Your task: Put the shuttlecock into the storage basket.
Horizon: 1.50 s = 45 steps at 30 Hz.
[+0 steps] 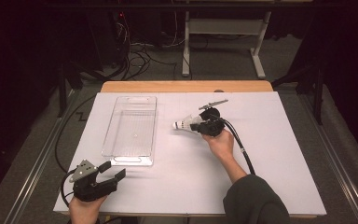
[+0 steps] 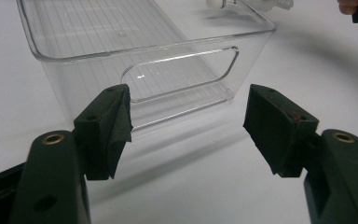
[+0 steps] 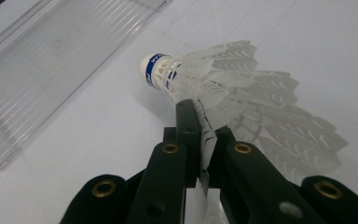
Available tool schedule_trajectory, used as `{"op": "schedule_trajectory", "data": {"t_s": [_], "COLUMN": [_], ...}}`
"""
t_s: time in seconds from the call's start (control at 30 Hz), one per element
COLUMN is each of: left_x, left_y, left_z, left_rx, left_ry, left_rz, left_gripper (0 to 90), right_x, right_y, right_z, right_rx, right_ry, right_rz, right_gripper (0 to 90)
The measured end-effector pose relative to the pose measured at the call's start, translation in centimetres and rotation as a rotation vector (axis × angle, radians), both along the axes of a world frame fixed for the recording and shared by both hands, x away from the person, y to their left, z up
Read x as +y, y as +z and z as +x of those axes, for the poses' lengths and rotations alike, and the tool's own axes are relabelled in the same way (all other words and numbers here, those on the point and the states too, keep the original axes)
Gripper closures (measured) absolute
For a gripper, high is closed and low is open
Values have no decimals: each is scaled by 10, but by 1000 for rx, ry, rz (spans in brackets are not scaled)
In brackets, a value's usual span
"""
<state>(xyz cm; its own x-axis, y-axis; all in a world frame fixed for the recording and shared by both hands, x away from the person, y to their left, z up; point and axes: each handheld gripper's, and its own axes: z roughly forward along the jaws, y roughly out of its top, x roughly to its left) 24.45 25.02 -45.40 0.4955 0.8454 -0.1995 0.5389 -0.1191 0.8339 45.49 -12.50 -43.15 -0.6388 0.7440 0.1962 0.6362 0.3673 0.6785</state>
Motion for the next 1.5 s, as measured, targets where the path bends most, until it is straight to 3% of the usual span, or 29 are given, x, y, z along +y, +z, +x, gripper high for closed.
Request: {"op": "schedule_trajectory", "data": {"t_s": [0.93, 1.5], "left_x": [8, 11], "left_y": [-1, -1], "left_z": [2, 3], "left_rx": [1, 3], "left_ry": [32, 38], "left_rz": [7, 15], "left_gripper": [327, 328], "right_x": [-5, 7], "right_y": [19, 29], "right_z": [-6, -7], "right_rx": [-16, -17], "right_ry": [15, 54], "right_rz": [42, 66], "right_gripper": [896, 895]}}
